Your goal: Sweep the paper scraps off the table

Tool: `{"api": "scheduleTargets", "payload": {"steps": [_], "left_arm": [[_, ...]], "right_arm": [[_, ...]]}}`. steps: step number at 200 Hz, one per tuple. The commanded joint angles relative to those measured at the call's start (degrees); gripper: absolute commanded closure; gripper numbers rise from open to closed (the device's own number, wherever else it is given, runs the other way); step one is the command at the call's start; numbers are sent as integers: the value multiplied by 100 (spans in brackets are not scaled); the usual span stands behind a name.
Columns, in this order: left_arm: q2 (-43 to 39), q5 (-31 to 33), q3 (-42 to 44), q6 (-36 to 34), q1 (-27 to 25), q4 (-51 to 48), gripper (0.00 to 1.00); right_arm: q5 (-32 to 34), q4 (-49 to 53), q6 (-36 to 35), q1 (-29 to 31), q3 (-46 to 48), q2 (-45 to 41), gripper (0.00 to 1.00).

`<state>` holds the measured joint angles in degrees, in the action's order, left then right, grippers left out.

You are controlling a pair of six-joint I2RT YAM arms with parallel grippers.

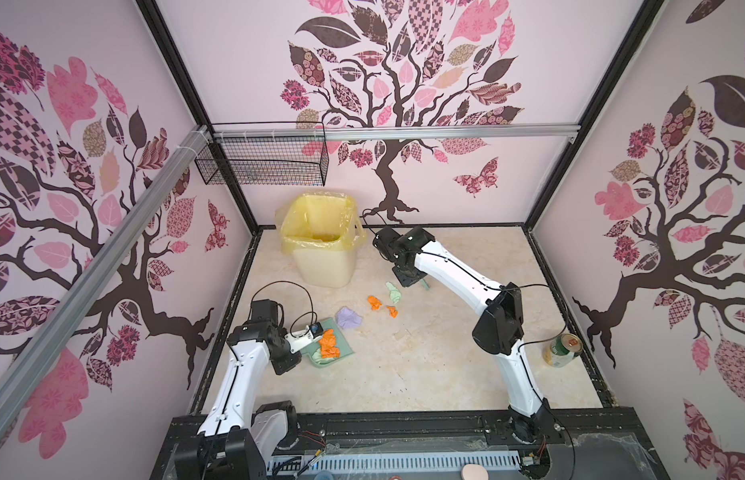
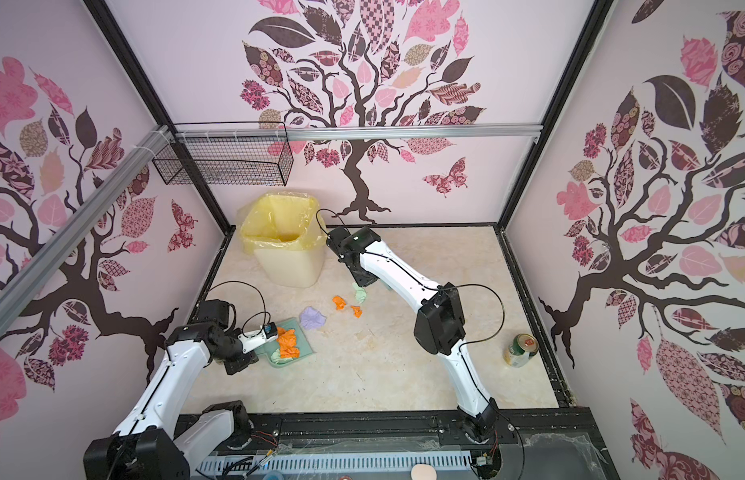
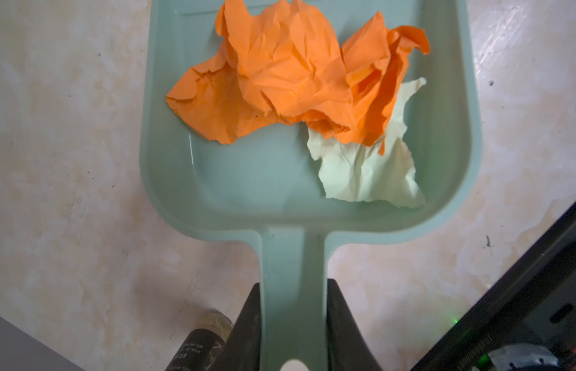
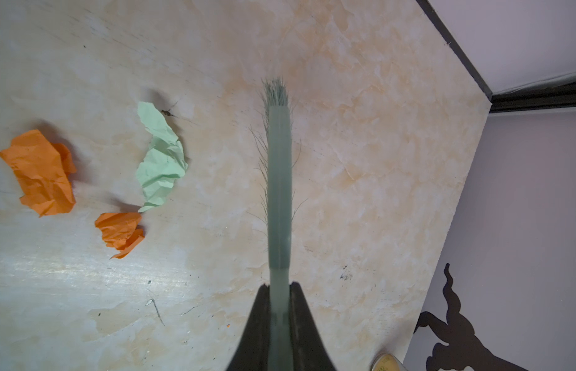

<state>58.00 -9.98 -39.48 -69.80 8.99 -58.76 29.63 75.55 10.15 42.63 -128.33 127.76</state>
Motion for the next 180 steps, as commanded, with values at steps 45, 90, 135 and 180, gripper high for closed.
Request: {"api": "scheduleTargets", "payload": {"steps": [45, 90, 135, 180], "left_arm": [[51, -212, -284, -406, 283, -150, 100], [395, -255, -140, -650, 591, 100, 100], [910, -229, -149, -713, 627, 561, 100], [1605, -335, -525, -717, 630, 789, 100]], "right_arm": [[127, -109, -187, -55, -241, 422, 100], [157, -154, -233, -78, -300, 574, 100], [-159, -158, -234, -74, -496, 791, 100], [-400, -85, -195, 103, -448, 838, 100]]}}
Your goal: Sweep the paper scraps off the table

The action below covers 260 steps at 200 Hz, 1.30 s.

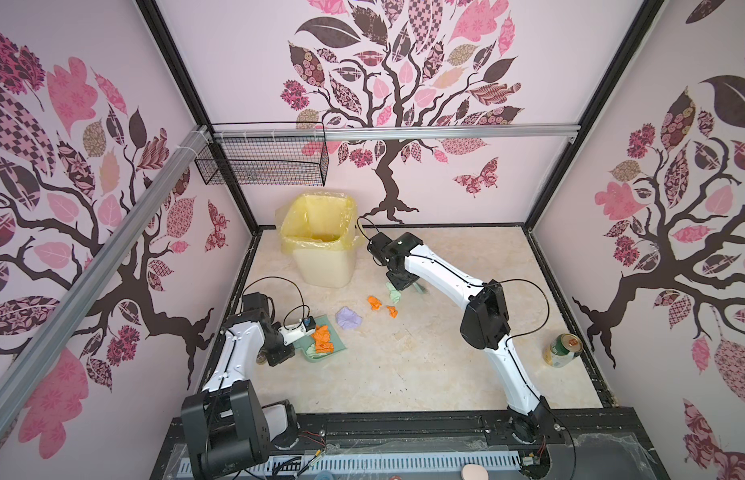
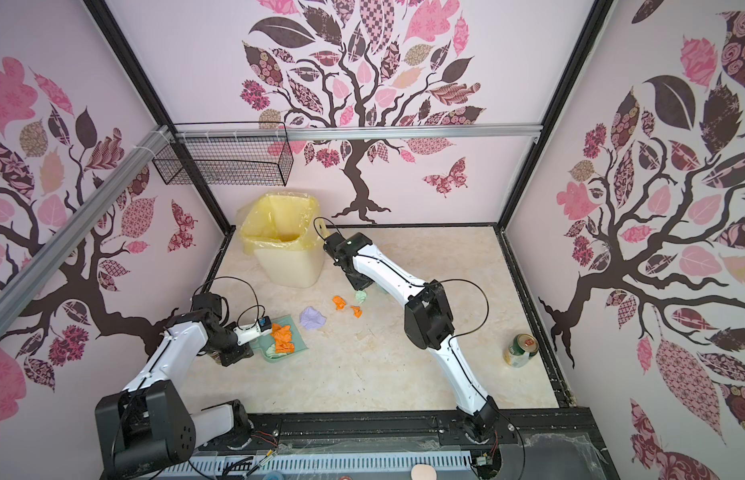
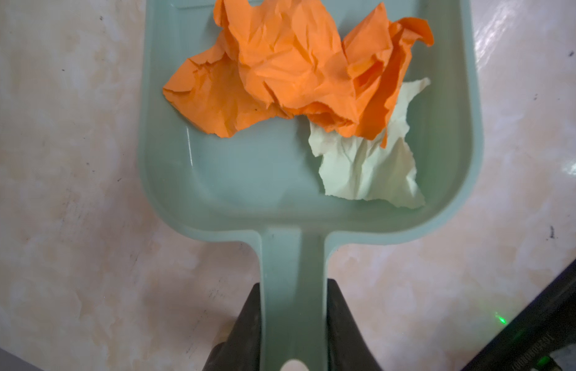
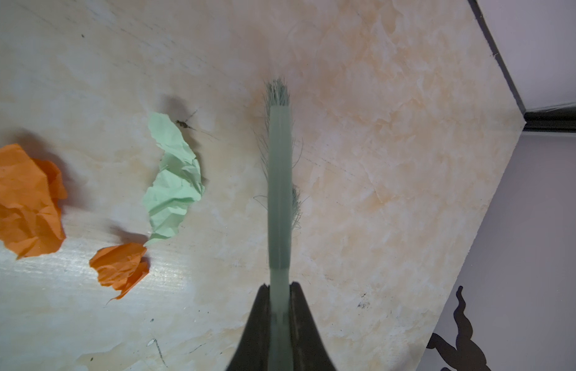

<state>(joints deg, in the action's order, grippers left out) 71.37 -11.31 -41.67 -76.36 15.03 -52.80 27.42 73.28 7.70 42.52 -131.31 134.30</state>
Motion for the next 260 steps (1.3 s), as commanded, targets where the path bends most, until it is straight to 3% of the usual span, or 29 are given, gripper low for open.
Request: {"api": "scheduleTargets", "payload": {"steps": [1, 50, 112, 168, 260], "left_arm": [[274, -208, -315, -58, 27, 200, 100], [604, -185, -607, 37, -152, 390, 100], [705, 226, -474, 434, -895, 805, 100], [778, 456, -570, 598, -1213, 854, 100], [973, 807, -730, 1323, -2473, 931, 100]], "right_arm": [[-178, 143, 53, 124, -150, 189, 100], [-386, 290, 187, 511, -132, 175, 100], [-914, 551, 657, 923, -361, 142, 100], [-1307, 502, 1060, 1157, -345, -109, 100], [-1713, 310, 1543, 1604, -362, -274, 100]]}}
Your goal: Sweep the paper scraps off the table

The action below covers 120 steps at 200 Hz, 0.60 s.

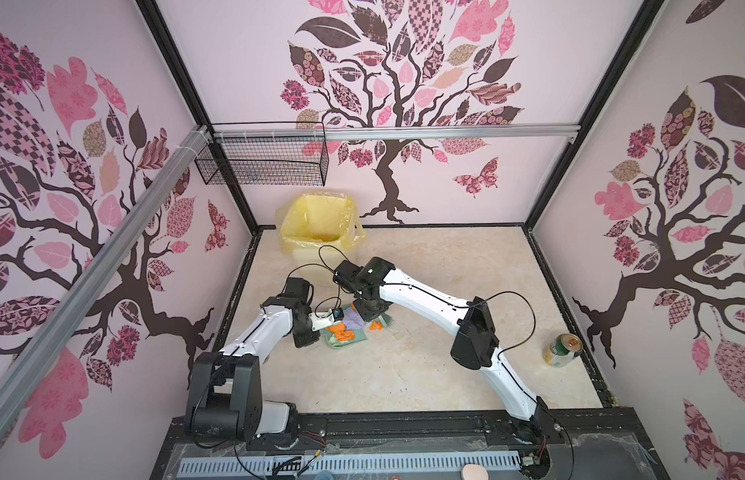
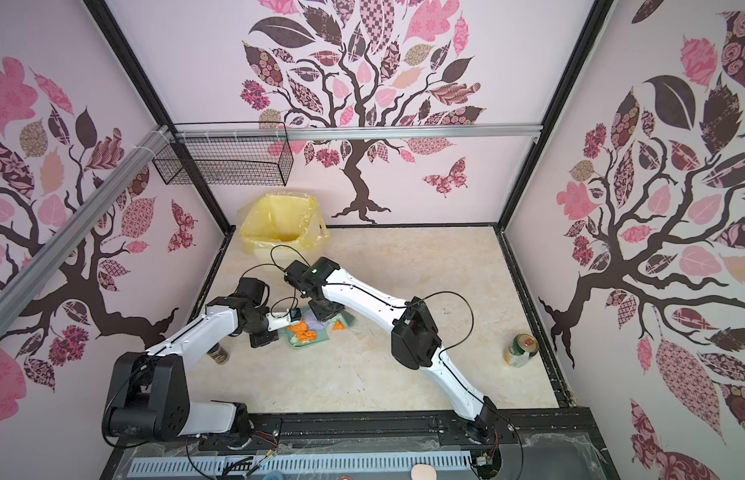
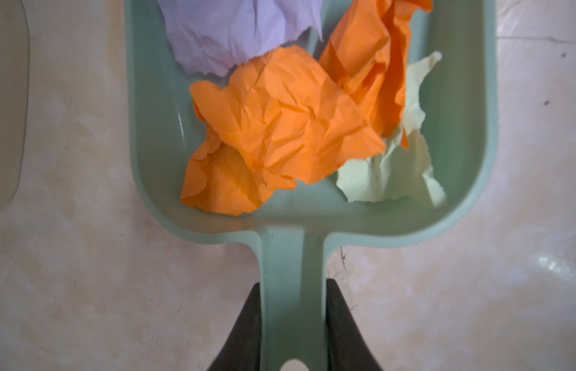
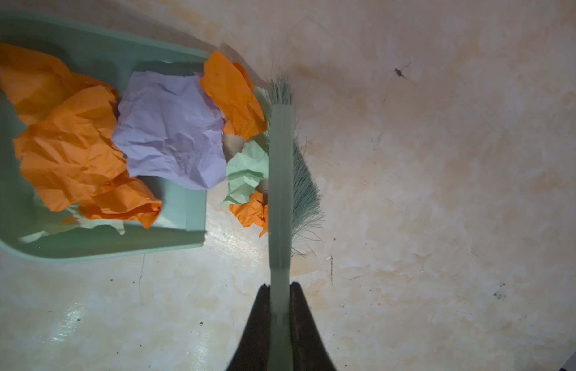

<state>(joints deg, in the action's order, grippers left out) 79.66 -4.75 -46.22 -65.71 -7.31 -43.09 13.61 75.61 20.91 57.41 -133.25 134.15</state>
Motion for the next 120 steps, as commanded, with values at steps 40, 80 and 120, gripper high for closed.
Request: {"api": "scheduleTargets", "payload": {"steps": [40, 80, 120], "left_arm": [[335, 168, -473, 518, -649, -32, 100], [454, 24, -529, 724, -859, -50, 100], [365, -295, -391, 867, -868, -34, 100]], "right_arm": [[-433, 61, 417, 207, -166, -481, 100], [-384, 15, 661, 209, -166, -759, 100], [25, 344, 887, 209, -236, -986, 100]]}}
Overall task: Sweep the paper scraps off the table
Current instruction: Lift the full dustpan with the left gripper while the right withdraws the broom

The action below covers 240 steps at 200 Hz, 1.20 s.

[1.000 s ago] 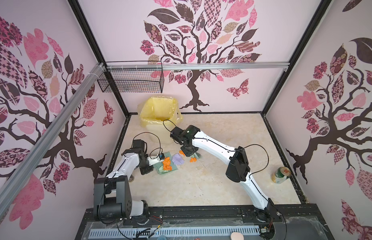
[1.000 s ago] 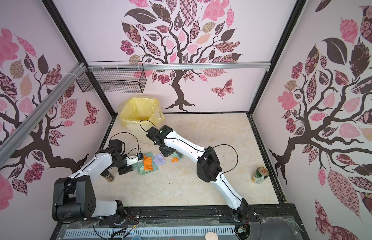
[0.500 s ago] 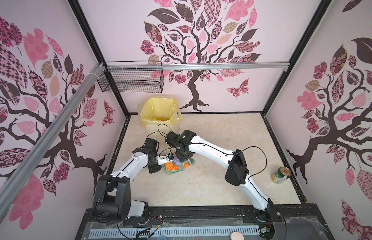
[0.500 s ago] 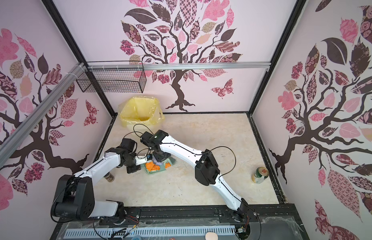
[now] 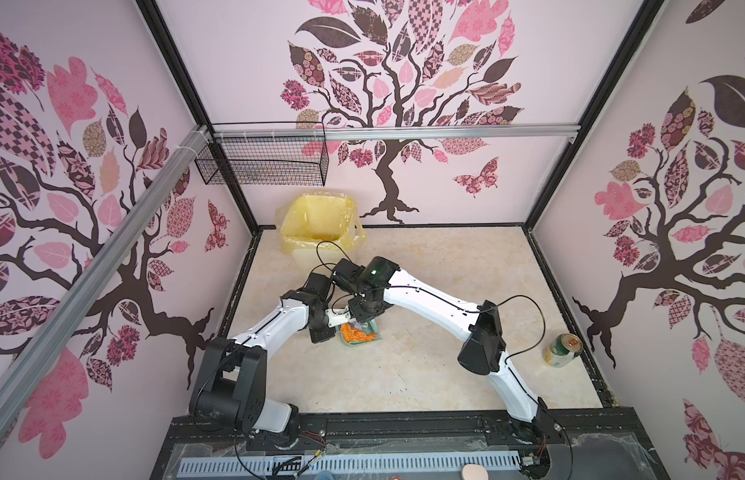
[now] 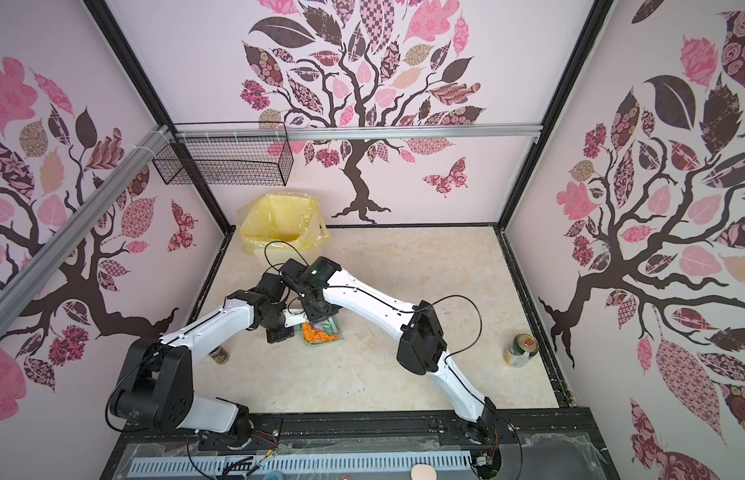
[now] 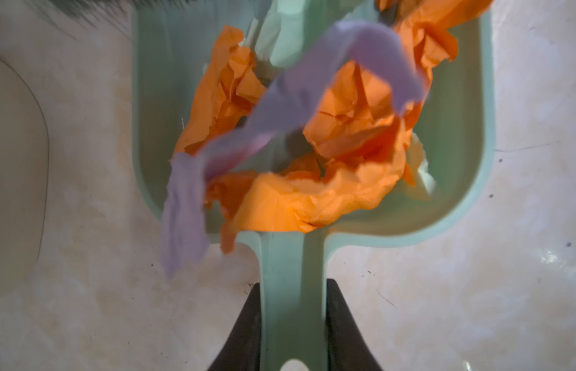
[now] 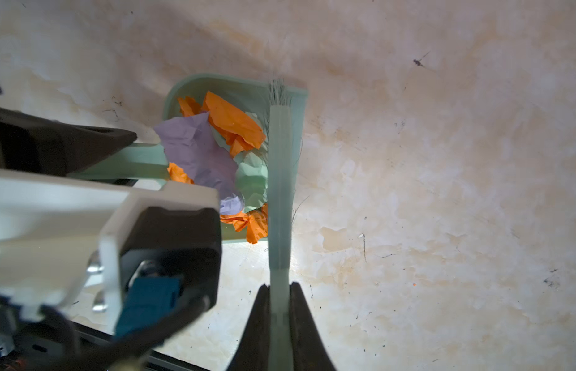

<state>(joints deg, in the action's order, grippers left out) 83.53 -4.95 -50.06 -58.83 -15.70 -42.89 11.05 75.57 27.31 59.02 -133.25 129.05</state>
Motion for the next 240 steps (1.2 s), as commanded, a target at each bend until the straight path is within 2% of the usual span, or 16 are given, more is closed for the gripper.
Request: {"api": "scheduleTargets", "payload": {"steps": [1, 44, 76, 125, 155, 189, 240], "left_arm": [[-26, -290, -1, 188, -29, -49, 100], [-318, -1043, 282, 627, -25, 593, 100], [-337, -1499, 161, 939, -29, 813, 100], [-367, -1484, -80, 812, -23, 566, 100], [-723, -1514, -337, 604, -21, -122, 100], [-1088, -1526, -920, 284, 27, -1293, 100], [-1210, -1555, -2472, -309, 363, -2990, 100]], "right_arm": [[300, 364, 252, 52, -240, -482, 100], [638, 614, 364, 39, 9, -983, 100], [829, 763, 467, 16, 210, -1372, 100], [1419, 872, 675, -229, 781, -2462, 100], [1456, 704, 649, -782, 1812, -3345, 100], [1119, 20, 521, -1388, 3244, -4200, 100], [704, -913, 449, -1768, 4638, -4799, 100]]}}
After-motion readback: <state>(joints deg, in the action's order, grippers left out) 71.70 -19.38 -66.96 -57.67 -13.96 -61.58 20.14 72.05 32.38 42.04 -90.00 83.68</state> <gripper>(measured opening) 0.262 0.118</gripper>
